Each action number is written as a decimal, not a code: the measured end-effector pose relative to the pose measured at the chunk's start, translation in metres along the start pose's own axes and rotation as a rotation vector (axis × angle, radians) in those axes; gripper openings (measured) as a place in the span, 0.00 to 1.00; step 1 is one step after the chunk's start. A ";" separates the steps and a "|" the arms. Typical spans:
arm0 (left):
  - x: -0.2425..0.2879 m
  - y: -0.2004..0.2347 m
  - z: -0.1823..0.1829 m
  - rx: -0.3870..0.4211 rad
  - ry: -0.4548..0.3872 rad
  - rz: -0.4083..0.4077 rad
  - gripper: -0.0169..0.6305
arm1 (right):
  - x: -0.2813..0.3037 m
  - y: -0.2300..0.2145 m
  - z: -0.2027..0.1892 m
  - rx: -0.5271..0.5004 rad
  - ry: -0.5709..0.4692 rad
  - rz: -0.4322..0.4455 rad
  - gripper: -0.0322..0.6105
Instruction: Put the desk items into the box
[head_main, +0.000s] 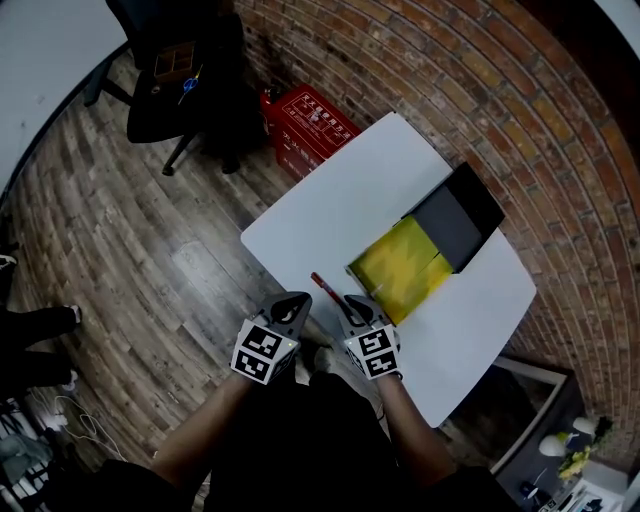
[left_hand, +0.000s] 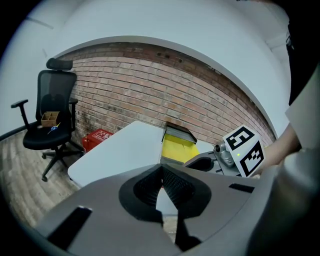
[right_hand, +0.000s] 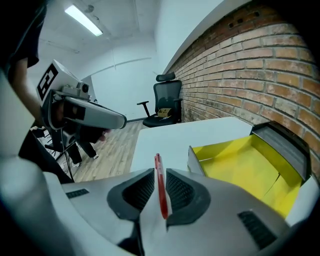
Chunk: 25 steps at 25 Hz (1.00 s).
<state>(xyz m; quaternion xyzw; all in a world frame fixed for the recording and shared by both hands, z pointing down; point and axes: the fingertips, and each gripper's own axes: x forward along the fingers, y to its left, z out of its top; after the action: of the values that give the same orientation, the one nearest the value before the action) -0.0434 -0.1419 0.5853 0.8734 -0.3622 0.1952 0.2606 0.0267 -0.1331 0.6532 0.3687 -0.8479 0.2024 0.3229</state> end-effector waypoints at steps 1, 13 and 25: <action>0.000 0.001 -0.002 -0.003 0.003 0.002 0.05 | 0.001 0.001 -0.001 -0.001 0.004 0.001 0.15; -0.001 0.008 -0.017 -0.028 0.022 0.011 0.05 | 0.025 0.004 -0.016 -0.017 0.082 0.005 0.20; 0.004 0.017 -0.017 -0.038 0.027 0.007 0.05 | 0.038 0.003 -0.029 -0.021 0.161 0.014 0.20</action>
<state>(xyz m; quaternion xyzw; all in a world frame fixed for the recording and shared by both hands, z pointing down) -0.0560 -0.1443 0.6058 0.8643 -0.3653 0.2010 0.2812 0.0163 -0.1327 0.7003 0.3418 -0.8239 0.2249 0.3922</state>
